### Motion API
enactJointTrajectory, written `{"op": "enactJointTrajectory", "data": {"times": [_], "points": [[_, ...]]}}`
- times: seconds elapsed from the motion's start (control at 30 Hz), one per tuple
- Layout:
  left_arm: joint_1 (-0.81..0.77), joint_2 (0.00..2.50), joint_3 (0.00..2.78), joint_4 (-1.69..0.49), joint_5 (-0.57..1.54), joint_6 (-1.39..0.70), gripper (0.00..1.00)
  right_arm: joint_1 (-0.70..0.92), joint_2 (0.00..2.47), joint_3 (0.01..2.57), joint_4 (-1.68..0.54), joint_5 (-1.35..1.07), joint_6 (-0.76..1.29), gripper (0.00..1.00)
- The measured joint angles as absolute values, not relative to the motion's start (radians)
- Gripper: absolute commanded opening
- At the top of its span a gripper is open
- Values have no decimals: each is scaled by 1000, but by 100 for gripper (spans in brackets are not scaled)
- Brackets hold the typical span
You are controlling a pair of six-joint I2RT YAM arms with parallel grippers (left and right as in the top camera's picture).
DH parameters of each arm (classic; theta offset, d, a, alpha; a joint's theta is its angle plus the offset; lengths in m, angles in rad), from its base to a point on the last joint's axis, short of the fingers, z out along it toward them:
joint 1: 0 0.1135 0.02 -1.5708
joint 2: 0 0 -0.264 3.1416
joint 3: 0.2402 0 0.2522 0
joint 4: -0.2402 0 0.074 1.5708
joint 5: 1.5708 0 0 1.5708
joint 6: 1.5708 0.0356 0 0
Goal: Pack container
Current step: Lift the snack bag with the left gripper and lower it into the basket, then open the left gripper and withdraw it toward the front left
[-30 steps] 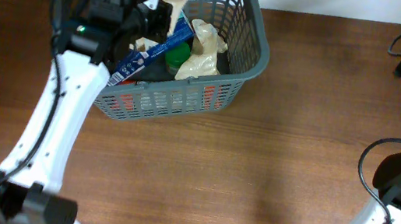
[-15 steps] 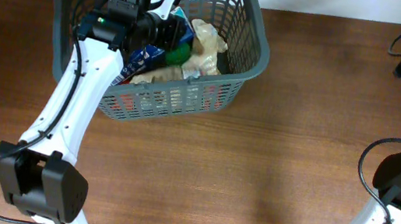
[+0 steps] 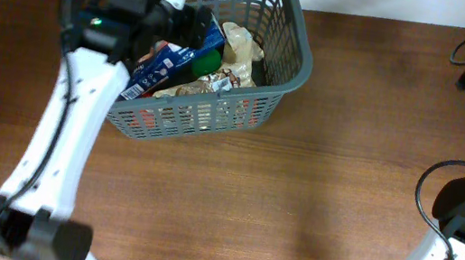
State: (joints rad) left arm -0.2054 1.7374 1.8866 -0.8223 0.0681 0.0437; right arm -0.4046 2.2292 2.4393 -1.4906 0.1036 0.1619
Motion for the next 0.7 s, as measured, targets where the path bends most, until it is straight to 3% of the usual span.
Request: {"op": "enactJointTrajectory", "data": {"times": [0.37, 0.7], "points": [[-85, 1346, 1959, -876, -138, 39, 93, -405, 2229, 2439, -1491, 104, 162, 99], [-61, 1180, 1961, -1158, -194, -33, 93, -405, 2229, 2439, -1491, 104, 162, 99]]}}
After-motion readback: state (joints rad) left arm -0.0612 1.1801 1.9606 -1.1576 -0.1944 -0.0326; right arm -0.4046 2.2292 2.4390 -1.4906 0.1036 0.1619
